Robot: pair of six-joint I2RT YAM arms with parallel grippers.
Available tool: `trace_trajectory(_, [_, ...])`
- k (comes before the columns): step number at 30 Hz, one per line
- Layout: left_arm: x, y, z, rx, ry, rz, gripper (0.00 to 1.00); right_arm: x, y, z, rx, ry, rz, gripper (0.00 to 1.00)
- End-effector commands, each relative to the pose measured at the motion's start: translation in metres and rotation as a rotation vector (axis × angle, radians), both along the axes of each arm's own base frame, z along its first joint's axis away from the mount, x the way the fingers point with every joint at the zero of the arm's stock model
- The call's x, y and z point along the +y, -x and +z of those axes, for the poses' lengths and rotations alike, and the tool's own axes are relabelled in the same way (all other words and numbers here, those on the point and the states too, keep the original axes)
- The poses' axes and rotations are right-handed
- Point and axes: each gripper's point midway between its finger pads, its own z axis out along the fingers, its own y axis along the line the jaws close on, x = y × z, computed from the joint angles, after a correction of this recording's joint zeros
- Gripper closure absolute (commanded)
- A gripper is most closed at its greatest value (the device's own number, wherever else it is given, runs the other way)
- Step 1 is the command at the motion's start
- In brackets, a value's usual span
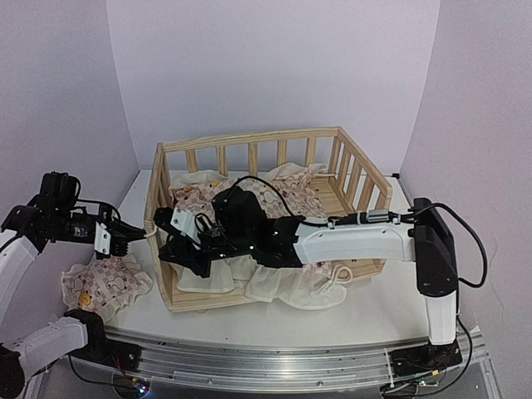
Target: Set up the pet bed
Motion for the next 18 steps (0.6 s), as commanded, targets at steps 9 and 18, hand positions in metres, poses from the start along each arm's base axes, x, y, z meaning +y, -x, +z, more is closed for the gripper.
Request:
trace_trajectory(9, [0.016,0.009,0.012,0.190,0.035,0.226,0.49,-0.113,-0.044,0.122,-0.006,-0.044,-0.455,0.67])
trace_trajectory(18, [0.019,-0.012,0.094,0.221,0.364,0.436,0.42,-0.283,-0.132,0.143,0.138,0.146,-1.199,0.50])
